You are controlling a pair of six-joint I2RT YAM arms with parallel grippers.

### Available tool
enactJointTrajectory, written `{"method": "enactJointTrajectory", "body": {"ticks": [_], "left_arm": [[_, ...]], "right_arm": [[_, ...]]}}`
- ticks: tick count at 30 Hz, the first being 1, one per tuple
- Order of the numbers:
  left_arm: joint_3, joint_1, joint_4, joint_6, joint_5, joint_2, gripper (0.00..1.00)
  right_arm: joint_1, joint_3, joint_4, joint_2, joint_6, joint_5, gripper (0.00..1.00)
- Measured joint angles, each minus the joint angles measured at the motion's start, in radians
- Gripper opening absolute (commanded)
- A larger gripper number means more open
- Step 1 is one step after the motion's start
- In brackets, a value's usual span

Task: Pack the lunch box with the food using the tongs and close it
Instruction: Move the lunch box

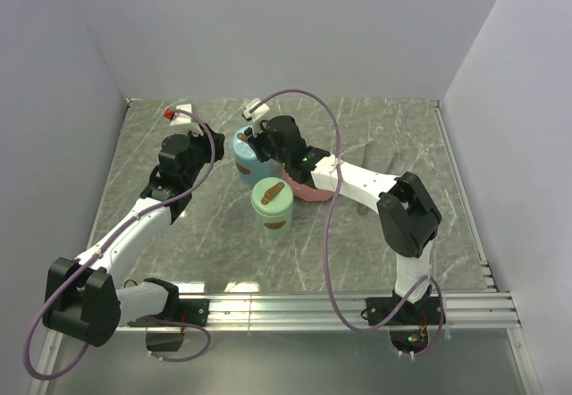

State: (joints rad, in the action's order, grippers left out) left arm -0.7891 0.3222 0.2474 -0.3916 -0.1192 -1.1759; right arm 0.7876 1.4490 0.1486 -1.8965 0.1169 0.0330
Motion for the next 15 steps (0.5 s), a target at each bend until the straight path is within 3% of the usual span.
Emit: {"method": "enactJointTrajectory", "body": {"ticks": [10,15], "left_arm": [[0.000,-0.001,0.003,-0.015,0.021,0.000,0.39],[0.013,-0.001,0.014,-0.015,0.022,0.000,0.39]], "right_arm": [[0.000,0.005,0.005,-0.004,-0.023,0.010,0.00],[0.000,0.003,0.019,-0.004,-0.056,0.025,0.00]]}}
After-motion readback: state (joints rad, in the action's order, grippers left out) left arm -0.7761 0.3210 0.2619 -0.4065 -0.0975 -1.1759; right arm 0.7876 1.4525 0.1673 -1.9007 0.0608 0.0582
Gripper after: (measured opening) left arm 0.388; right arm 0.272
